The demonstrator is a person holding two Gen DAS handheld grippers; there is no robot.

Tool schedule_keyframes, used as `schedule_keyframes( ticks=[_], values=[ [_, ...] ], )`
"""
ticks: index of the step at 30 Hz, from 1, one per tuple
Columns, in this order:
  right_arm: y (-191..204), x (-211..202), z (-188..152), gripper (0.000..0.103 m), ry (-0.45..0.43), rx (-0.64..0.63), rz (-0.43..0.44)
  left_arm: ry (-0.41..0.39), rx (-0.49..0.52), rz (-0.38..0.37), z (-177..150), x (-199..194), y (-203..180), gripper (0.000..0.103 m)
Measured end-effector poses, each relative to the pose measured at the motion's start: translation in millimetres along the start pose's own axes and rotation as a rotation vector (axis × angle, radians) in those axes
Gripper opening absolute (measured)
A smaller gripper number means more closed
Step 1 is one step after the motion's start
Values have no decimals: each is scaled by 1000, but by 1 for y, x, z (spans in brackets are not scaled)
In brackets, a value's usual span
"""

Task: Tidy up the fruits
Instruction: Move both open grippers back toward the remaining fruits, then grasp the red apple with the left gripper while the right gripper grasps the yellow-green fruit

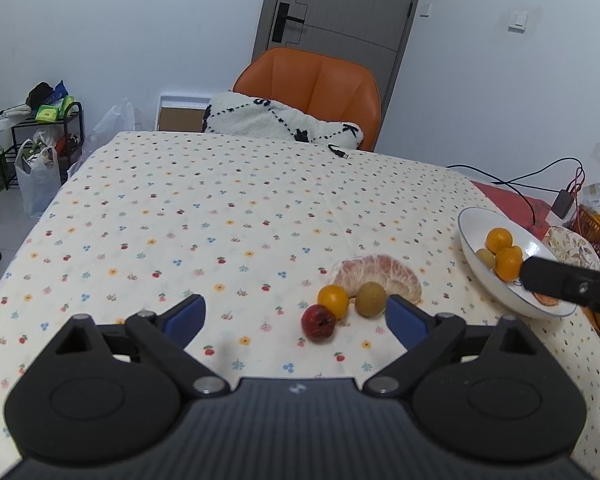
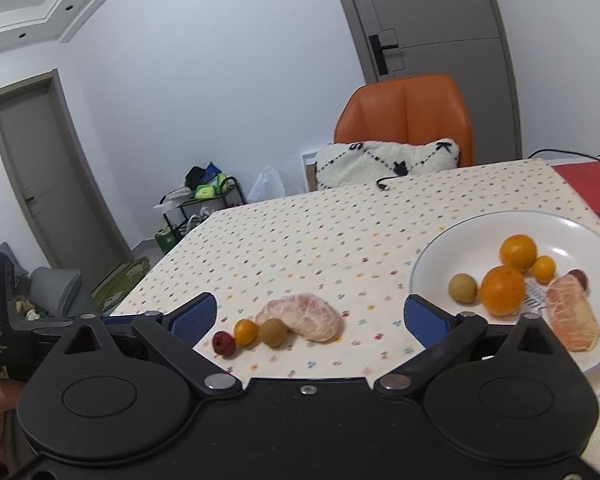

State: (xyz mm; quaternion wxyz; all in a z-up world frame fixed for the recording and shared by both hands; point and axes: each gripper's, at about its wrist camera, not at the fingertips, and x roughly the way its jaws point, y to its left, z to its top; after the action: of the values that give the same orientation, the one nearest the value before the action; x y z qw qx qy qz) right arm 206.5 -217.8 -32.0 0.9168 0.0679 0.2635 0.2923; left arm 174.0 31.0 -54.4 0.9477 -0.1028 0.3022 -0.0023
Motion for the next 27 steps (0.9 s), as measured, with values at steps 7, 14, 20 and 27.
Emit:
schedule_keyframes(
  ticks=[7,14,20,27],
  values=[
    [9,12,-5,80,48,-34,17,21,-1,-19,-4,11,0,67],
    [7,29,-10,79,89,-37,10,51,-13,-43,-10,26,2,54],
    [11,45,-10,61,121,-41,34,50,-29,-67,-9,33,4,46],
    [16,61,-11,52,151,-47,49,58,-37,-105,-10,42,4,25]
  ],
)
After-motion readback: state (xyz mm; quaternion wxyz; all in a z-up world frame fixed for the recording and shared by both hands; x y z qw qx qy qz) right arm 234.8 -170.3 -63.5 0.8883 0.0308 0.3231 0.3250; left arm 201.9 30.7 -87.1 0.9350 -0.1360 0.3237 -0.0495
